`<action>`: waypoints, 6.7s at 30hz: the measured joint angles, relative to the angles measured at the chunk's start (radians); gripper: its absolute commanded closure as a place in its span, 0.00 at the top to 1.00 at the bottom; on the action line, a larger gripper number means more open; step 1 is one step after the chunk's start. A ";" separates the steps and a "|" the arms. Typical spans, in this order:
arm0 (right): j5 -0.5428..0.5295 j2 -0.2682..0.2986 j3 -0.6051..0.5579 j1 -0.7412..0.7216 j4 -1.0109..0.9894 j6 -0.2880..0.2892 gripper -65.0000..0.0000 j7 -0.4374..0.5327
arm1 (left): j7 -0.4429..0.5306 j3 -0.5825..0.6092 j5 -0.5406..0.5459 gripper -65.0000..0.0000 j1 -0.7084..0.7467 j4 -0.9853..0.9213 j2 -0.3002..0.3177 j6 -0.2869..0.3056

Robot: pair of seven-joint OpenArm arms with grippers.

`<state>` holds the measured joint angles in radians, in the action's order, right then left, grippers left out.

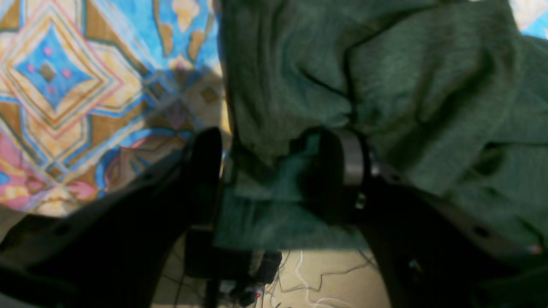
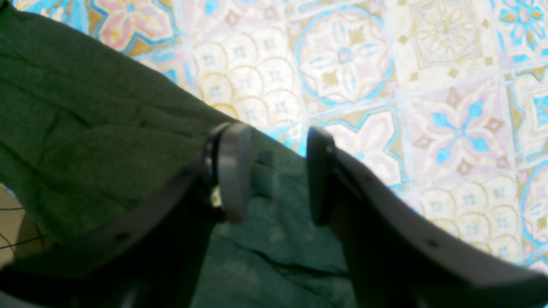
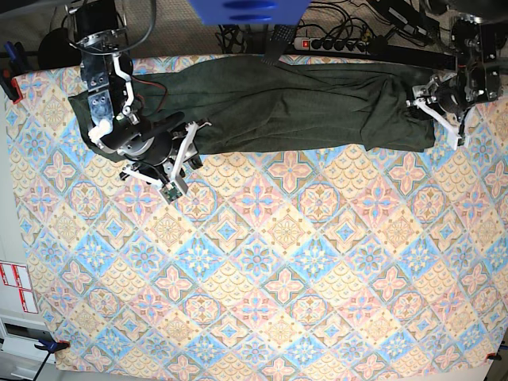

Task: Fold the T-shirt properly
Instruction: 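Grasp the shirt end corner with the left gripper, then fold the held shirt end with the left gripper toward the right gripper, then push the folded end further toward the shirt middle with the left gripper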

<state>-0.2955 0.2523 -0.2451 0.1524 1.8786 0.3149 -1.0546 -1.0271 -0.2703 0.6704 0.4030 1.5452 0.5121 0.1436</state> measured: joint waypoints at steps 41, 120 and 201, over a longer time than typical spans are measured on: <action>0.000 0.002 0.004 0.000 0.000 -0.001 0.34 -0.001 | 0.111 0.227 0.126 0.33 -0.040 -0.090 0.081 0.040; 0.000 0.003 0.008 0.003 0.001 -0.001 0.34 -0.002 | 0.073 0.118 0.153 0.05 -0.040 -0.016 -0.019 0.076; -0.003 0.019 0.376 0.053 0.006 0.003 0.34 -0.004 | -0.050 0.575 -0.087 0.58 -0.122 0.373 -0.199 -0.087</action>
<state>-0.2981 0.2710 0.1310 0.2050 1.8843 0.3180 -1.0584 -1.0775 0.3050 0.5835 0.2810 1.9186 0.3134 0.0566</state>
